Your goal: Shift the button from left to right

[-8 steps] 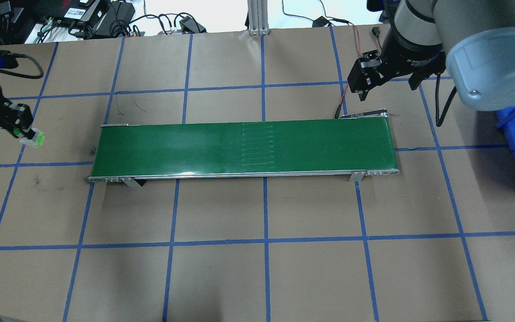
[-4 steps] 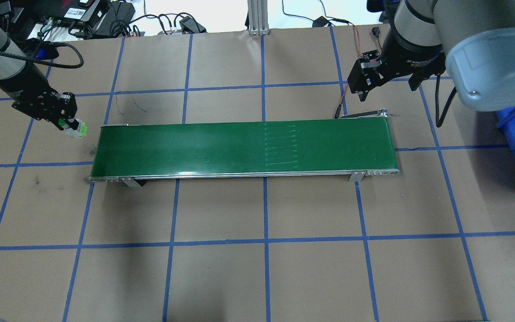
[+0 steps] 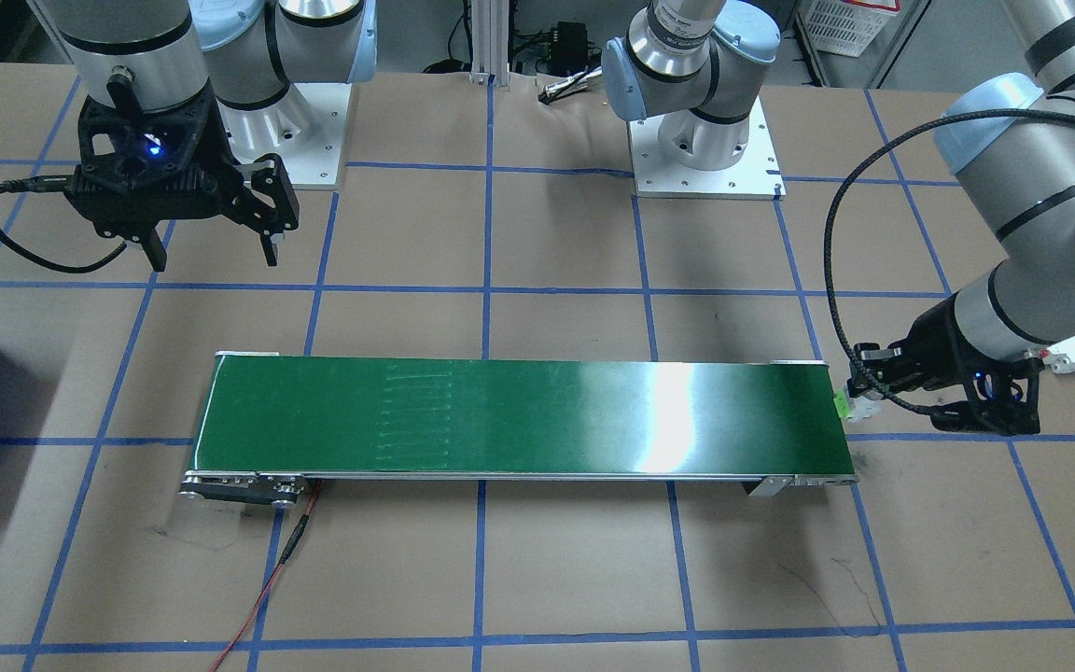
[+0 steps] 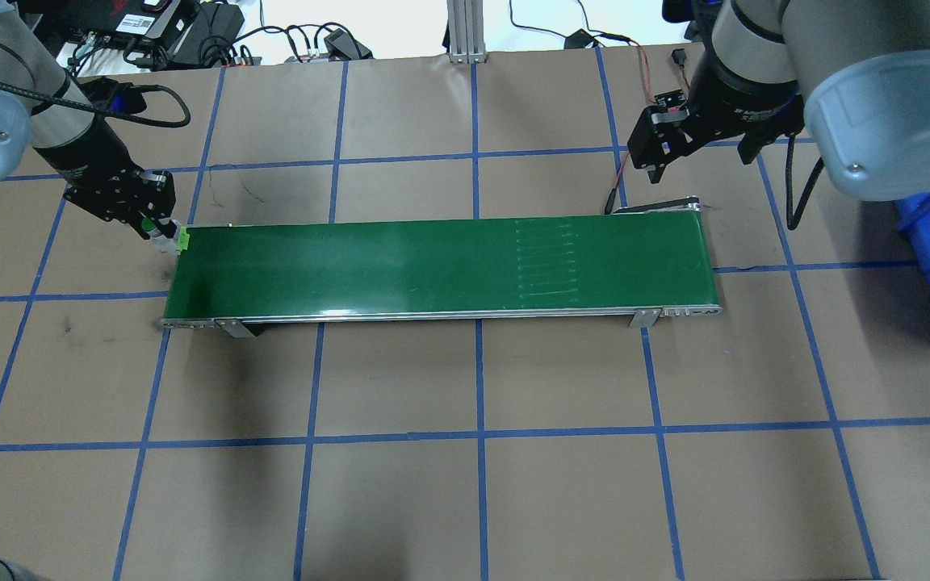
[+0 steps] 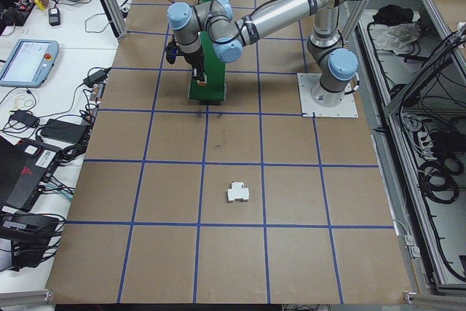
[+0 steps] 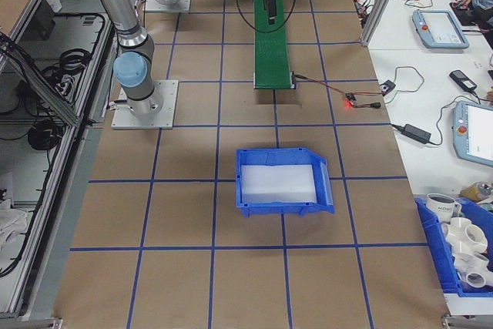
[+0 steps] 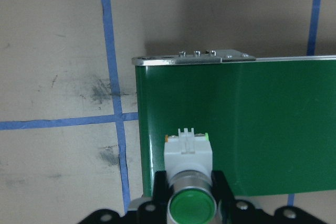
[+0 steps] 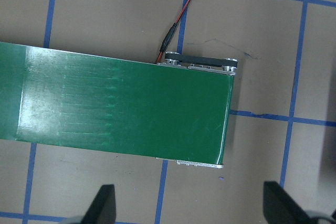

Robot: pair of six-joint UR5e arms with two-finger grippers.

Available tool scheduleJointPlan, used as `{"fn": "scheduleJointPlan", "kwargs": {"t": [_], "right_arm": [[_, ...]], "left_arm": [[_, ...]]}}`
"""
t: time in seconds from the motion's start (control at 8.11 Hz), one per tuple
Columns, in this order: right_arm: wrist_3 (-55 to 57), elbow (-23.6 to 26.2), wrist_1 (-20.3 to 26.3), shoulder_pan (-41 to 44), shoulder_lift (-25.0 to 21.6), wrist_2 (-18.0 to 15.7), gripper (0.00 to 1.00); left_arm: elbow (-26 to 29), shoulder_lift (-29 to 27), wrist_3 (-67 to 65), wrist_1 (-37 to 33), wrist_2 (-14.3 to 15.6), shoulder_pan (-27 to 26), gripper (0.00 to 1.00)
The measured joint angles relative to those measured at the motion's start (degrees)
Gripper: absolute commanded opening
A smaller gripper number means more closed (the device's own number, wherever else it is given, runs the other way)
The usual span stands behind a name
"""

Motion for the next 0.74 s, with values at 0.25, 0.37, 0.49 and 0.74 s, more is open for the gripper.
{"fn": "scheduleJointPlan", "kwargs": {"t": [0.25,0.37,0.49,0.74], "right_arm": [[0.0,0.1,0.0,0.0,0.0,0.0,1.00],[0.0,0.1,0.0,0.0,0.0,0.0,1.00],[-0.1,0.2,0.0,0.0,0.0,0.0,1.00],[-0.1,0.3,0.0,-0.1,0.0,0.0,1.00]], "left_arm": [[-0.5,-1.2,-0.2,0.1,0.2,-0.3,0.18],[-1.2,-1.6,-0.3,0.7,0.4,-0.3,0.19],[-2.3,-1.7,-1.0,2.0,0.4,-0.3,0.19],[-4.3,-1.8,-1.9,5.2,0.5,-0.3,0.29]]}}
